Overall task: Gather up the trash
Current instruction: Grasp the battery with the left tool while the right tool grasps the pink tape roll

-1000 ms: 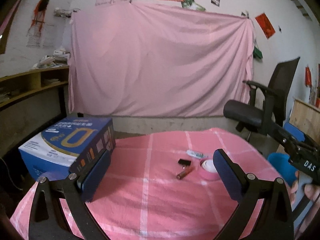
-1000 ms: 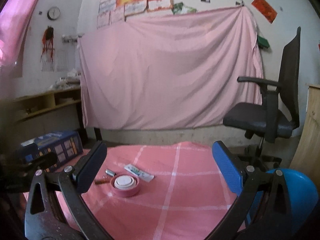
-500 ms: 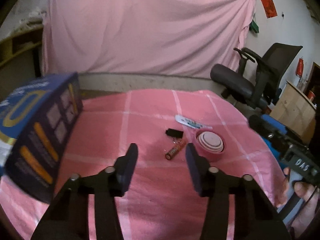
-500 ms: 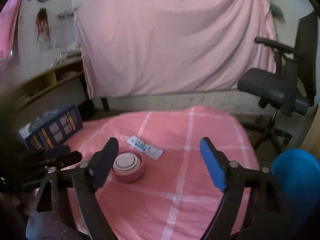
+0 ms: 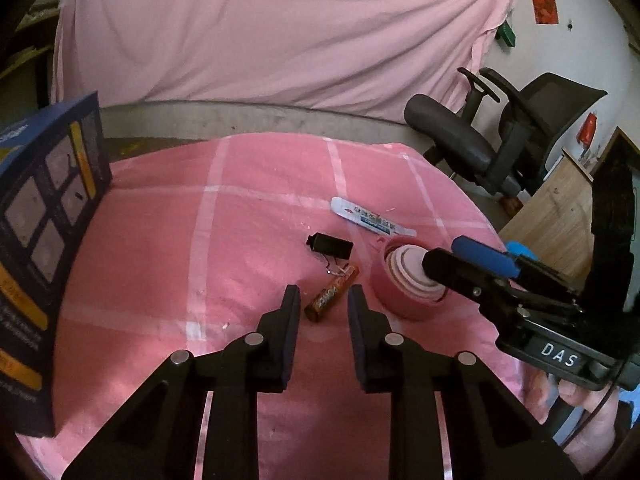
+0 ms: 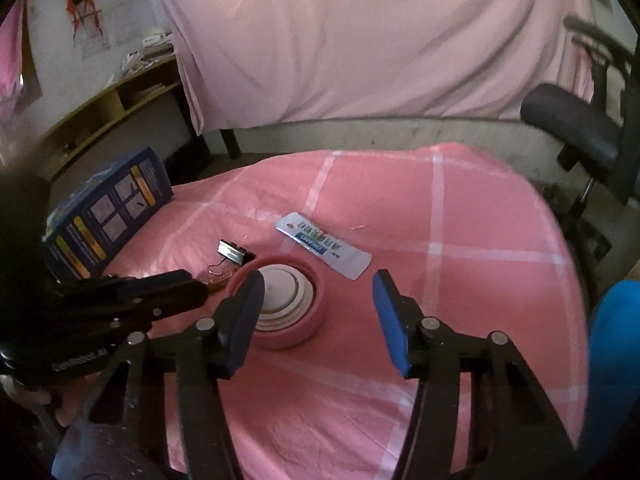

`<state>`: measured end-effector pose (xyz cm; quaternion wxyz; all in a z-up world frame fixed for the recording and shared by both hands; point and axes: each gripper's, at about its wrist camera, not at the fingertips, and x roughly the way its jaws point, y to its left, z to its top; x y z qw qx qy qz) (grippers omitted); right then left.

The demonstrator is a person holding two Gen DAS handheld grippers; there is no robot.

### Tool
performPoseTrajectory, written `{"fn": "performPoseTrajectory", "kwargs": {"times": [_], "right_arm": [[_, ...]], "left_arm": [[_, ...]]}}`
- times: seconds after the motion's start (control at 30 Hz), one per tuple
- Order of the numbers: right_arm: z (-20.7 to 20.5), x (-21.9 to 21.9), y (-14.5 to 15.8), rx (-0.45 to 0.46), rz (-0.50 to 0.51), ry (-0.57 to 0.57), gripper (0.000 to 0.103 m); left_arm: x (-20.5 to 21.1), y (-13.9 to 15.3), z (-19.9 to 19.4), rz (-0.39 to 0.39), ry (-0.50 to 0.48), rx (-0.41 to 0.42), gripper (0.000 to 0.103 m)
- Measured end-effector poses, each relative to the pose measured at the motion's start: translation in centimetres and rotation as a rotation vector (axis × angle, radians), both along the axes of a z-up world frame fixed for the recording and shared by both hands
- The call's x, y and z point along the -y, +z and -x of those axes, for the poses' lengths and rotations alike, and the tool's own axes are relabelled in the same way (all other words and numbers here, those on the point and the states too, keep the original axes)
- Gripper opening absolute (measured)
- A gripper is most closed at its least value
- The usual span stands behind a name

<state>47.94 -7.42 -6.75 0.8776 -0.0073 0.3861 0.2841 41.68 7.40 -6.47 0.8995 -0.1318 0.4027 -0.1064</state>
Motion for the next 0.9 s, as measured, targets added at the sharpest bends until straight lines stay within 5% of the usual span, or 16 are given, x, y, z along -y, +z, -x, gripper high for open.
{"fn": "performPoseTrajectory", "kwargs": {"times": [0.27,0.47,0.77,0.9], "right_arm": [[-0.1,-0.3,-0.1,-0.038,-0.045,0.03,0.079],[0.2,-1.0,0.0,-0.033,-0.036,0.063,0.079],[0.1,-3.5,-1.1,-0.061,0.061,0.114,0.086],[0.1,-3.3,-1.0,-0.058,0.039,0.117,0.078]], "left_arm": [[0.7,0.0,-0.4,-0.059,0.003,-0.016,0.007],[0.2,0.1,0.9,-0.13,0.081,-0.003,0.007],[-0.8,-0.4,0.9,-0.115,0.088,-0.04,0.007],[-0.5,-0.2,0.7,-0.135,0.083,-0.043,0.007]]}}
